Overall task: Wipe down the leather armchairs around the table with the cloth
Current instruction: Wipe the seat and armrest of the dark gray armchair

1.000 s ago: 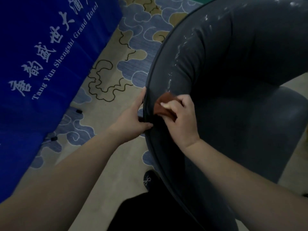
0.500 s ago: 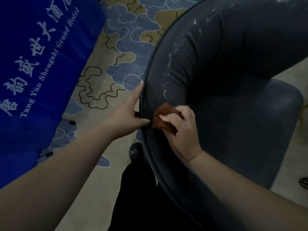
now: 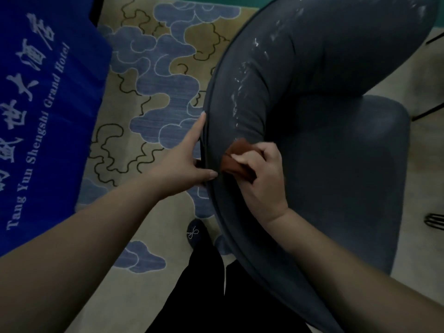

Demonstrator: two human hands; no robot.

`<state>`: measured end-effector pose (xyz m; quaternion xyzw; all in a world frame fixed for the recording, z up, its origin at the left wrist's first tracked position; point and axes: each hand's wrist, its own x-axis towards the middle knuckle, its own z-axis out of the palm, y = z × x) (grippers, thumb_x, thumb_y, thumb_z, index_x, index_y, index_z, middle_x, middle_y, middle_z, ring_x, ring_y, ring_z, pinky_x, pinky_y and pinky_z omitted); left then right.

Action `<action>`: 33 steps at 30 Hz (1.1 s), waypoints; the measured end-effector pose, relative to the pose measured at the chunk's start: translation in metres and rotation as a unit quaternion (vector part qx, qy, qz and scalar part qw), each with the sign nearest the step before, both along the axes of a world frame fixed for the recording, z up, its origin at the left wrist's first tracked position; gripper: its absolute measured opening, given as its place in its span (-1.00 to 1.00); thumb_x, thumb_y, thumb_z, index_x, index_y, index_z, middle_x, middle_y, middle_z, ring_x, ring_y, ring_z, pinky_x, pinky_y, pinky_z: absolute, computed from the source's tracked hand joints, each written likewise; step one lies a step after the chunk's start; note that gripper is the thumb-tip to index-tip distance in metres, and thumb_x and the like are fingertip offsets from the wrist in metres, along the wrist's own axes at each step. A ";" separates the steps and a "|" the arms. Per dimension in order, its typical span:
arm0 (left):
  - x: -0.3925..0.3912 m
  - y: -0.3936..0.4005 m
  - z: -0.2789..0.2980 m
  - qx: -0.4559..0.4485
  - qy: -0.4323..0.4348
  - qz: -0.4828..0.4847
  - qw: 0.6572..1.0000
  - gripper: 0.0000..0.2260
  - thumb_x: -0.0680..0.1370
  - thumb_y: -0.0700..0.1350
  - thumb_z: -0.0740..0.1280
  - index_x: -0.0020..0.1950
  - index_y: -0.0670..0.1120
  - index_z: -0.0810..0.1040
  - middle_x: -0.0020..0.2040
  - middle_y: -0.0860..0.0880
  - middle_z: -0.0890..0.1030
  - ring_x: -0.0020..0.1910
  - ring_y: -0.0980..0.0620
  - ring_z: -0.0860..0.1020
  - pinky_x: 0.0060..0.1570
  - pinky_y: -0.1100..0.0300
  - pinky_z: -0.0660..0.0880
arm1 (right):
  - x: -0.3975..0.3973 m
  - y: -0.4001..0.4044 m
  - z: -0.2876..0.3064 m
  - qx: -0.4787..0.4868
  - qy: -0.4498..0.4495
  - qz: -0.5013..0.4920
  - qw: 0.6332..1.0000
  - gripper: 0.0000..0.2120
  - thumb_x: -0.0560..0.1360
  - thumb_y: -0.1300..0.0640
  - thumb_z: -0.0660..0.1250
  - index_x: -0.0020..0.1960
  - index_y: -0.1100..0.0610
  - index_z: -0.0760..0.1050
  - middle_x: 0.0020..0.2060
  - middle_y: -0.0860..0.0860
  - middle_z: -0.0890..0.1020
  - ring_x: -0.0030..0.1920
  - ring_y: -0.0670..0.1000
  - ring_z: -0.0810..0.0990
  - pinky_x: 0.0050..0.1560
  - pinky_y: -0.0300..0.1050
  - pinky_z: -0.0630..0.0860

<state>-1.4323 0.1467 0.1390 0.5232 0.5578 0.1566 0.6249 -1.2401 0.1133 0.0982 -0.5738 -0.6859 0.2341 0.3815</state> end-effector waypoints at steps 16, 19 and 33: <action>0.000 0.020 -0.007 0.019 -0.015 -0.001 1.000 0.00 0.46 -0.28 0.43 0.44 0.45 -0.19 0.42 0.32 0.22 -0.16 0.07 0.67 -0.28 0.19 0.59 | -0.018 0.062 0.011 -0.020 -0.005 -0.085 0.996 -0.81 0.35 0.23 0.52 -0.06 0.23 0.61 -0.03 0.13 0.45 -0.03 0.11 0.51 0.07 -0.02 0.49; 0.001 0.030 -0.007 0.035 -0.006 0.003 0.999 -0.02 0.46 -0.24 0.45 0.41 0.49 -0.17 0.51 0.22 0.19 -0.11 0.11 0.66 -0.27 0.19 0.60 | -0.012 0.049 0.005 -0.025 0.009 -0.087 0.996 -0.82 0.37 0.21 0.50 -0.05 0.18 0.60 -0.02 0.04 0.42 -0.04 0.00 0.49 0.05 -0.21 0.45; 0.001 0.073 -0.002 0.049 0.036 -0.016 0.998 -0.04 0.45 -0.22 0.47 0.49 0.36 -0.13 0.39 0.37 0.17 0.30 0.15 0.45 0.21 0.06 0.50 | -0.005 0.052 -0.002 -0.029 0.044 -0.069 0.996 -0.84 0.37 0.25 0.50 -0.06 0.21 0.60 -0.02 0.06 0.42 -0.05 0.05 0.50 0.06 -0.17 0.46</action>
